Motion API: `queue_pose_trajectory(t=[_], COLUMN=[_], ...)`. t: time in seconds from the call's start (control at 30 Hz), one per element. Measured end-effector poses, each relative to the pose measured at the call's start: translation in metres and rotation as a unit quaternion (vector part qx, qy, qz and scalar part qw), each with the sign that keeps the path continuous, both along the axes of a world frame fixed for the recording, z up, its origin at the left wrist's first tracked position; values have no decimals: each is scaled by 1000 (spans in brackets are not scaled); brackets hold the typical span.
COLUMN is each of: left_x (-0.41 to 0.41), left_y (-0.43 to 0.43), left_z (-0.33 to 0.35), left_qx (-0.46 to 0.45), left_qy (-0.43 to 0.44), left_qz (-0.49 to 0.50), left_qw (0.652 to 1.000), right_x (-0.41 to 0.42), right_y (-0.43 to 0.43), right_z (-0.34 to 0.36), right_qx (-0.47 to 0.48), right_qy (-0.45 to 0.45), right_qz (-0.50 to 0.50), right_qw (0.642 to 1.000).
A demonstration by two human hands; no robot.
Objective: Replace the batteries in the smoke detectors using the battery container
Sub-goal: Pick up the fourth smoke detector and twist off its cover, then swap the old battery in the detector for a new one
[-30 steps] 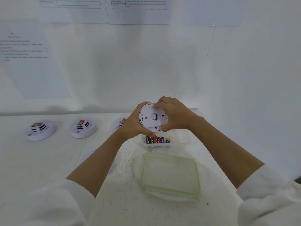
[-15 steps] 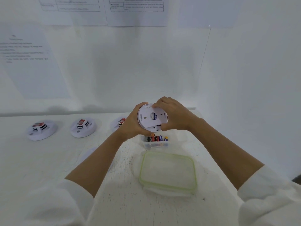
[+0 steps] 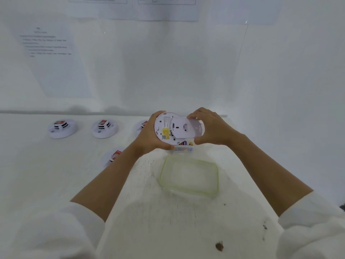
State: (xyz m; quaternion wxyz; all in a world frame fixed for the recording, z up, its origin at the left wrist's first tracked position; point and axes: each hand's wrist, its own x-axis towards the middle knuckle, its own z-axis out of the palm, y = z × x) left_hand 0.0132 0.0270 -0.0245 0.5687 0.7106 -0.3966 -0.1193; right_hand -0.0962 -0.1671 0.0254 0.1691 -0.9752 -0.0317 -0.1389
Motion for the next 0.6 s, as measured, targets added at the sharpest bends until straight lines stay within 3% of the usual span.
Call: queue_pose_trajectory(t=[0.33, 0.6], left_x=[-32, -60], left_y=[48, 77], left_z=[3, -3], left_qx=[-6, 0], left_qy=[6, 17], left_qz=[20, -14], left_qw=[1000, 1000], right_x=[-66, -86], right_y=[19, 50], right_z=[-36, -61], right_qx=[143, 115], right_qy=[55, 153], right_qz=[-67, -105], right_qw=[986, 976])
